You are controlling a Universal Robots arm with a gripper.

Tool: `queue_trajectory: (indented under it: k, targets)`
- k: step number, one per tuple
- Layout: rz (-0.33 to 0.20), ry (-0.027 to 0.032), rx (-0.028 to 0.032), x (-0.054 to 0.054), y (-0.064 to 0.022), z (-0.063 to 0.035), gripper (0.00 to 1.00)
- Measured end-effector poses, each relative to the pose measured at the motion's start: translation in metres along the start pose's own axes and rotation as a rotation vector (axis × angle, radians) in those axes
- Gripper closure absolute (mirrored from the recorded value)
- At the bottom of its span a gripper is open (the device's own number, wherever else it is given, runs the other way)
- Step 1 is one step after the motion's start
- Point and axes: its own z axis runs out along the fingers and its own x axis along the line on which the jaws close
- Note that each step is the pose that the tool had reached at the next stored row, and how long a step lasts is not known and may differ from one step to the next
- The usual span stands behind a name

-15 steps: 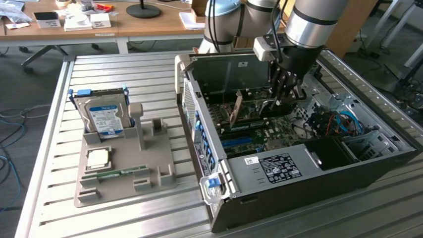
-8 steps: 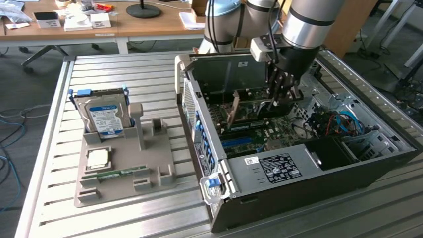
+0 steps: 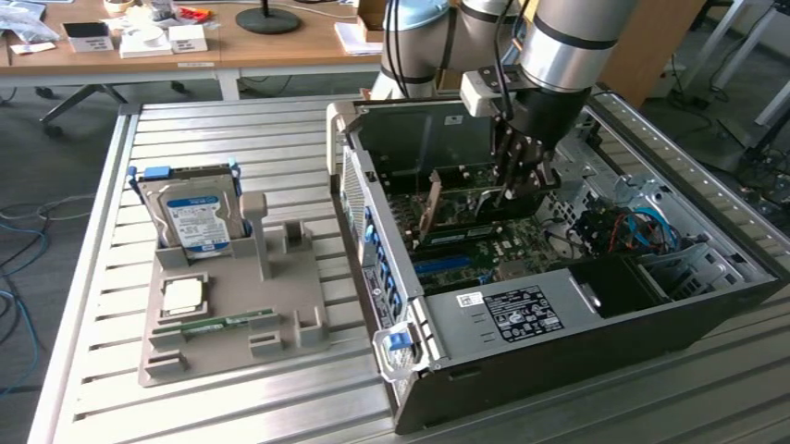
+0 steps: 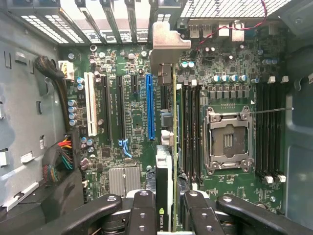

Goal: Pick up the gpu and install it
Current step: 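Insert the gpu into the slot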

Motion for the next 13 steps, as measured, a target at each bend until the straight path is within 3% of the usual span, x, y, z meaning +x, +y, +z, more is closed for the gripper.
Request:
queue_trajectory:
  k: [13]
  targets:
    - [0.0, -0.0001, 0.0, 0.0004, 0.006, 0.0005, 0.73]
